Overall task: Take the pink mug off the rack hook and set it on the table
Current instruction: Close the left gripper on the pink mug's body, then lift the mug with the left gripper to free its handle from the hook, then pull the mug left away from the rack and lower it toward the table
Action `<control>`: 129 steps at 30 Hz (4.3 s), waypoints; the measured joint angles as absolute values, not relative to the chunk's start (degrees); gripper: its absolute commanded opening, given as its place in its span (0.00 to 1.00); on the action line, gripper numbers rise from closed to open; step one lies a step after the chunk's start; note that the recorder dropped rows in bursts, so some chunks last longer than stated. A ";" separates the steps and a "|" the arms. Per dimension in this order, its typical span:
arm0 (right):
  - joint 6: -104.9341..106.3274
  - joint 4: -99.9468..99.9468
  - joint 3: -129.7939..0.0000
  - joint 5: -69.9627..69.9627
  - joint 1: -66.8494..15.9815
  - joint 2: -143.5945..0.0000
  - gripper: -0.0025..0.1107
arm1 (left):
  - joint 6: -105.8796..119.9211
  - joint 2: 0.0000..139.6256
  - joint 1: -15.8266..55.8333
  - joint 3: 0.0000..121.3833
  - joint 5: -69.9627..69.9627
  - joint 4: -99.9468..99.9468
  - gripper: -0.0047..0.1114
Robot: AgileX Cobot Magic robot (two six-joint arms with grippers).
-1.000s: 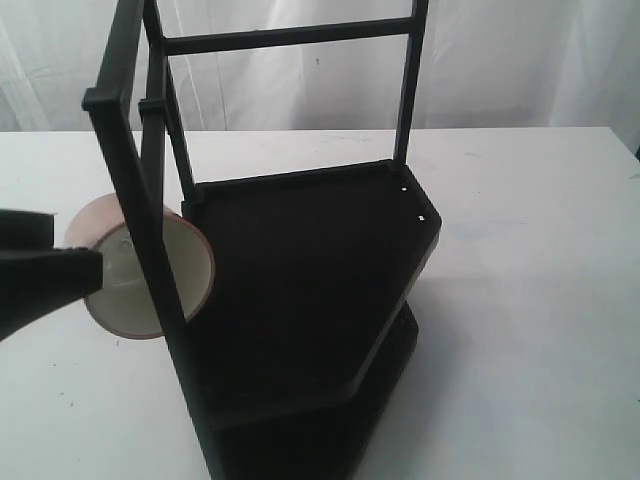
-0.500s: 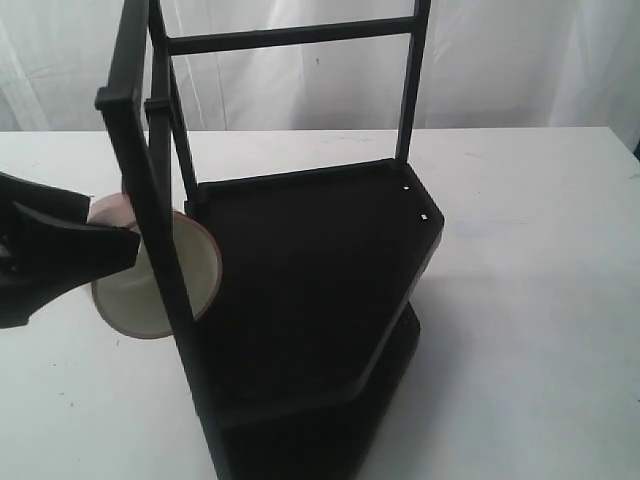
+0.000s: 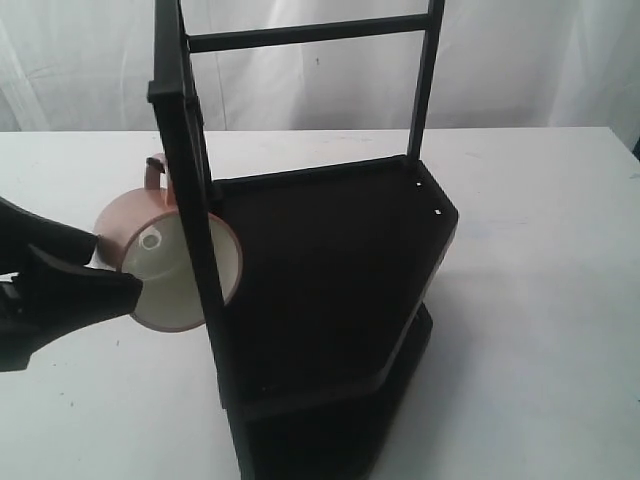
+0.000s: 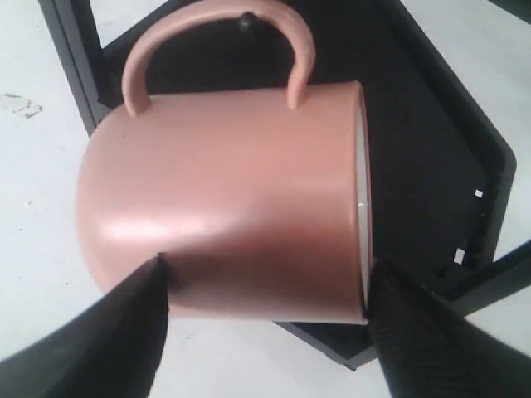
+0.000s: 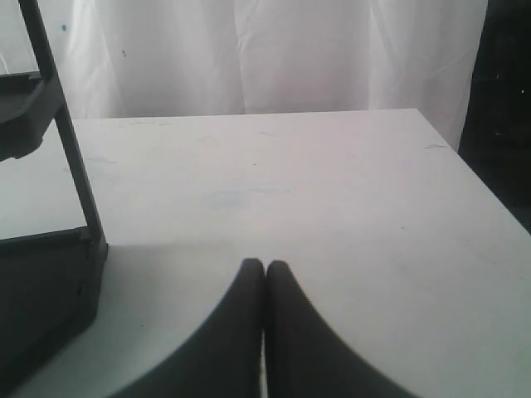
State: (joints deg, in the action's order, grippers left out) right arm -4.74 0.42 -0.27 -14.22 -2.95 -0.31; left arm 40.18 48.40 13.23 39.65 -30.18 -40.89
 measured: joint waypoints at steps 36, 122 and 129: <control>-4.74 0.54 -0.27 -14.22 -2.95 -0.31 0.02 | 26.07 55.49 13.23 39.65 -15.06 -39.98 0.61; -4.74 0.54 -0.27 -14.22 -2.95 -0.31 0.02 | 15.32 79.62 -2.58 52.97 -51.23 -9.54 0.04; -4.74 0.54 -0.27 -14.22 -2.95 -0.31 0.02 | 14.34 84.80 -2.58 52.61 -46.61 -9.18 0.04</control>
State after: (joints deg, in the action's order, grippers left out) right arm -4.74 0.54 -0.27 -14.22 -2.95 -0.31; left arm 14.34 84.80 -2.58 52.61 -46.61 -9.18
